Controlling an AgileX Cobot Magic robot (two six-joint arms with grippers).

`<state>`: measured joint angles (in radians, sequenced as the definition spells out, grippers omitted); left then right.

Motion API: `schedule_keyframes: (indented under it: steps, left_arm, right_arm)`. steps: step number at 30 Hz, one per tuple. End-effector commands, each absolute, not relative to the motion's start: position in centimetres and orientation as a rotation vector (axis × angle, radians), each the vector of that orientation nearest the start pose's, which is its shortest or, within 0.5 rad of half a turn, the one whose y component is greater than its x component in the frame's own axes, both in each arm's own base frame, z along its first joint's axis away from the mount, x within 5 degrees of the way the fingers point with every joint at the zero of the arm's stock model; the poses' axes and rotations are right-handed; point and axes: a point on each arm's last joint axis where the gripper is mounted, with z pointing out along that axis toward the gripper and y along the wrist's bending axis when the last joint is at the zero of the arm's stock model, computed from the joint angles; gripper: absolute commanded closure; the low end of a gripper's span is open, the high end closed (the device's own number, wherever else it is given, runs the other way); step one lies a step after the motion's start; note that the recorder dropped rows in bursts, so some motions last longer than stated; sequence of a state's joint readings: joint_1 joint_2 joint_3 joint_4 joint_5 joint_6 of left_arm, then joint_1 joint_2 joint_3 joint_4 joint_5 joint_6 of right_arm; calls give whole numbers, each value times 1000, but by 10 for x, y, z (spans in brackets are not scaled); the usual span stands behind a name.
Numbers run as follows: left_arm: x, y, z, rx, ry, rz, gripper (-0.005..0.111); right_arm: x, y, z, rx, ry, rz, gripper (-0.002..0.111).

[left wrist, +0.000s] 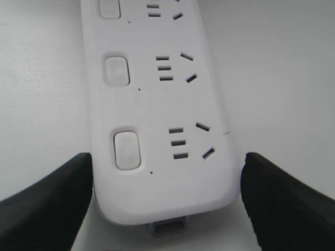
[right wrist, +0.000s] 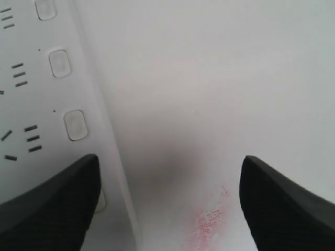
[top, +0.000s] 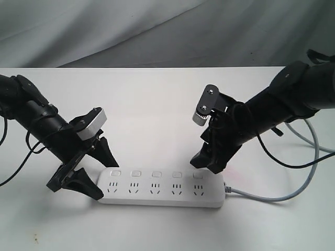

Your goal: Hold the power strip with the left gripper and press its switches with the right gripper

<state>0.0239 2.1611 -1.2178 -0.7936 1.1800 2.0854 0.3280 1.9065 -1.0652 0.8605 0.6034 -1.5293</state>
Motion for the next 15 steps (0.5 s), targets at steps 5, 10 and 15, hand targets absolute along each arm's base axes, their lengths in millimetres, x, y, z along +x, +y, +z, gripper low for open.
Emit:
schedule_keyframes:
  steps: [5,10,15]
  left_arm:
    - [352,-49,88,1895,1889,-864,46]
    - [352,-49,88,1895,1889,-864,46]
    - [352,-49,88,1895,1889,-864,46]
  right_arm:
    - [326,154,126,-1483,2229,513,40]
    - [325,153,125,-1499,2228,506,40]
    - [317,145,111,-1486,2278,431,40]
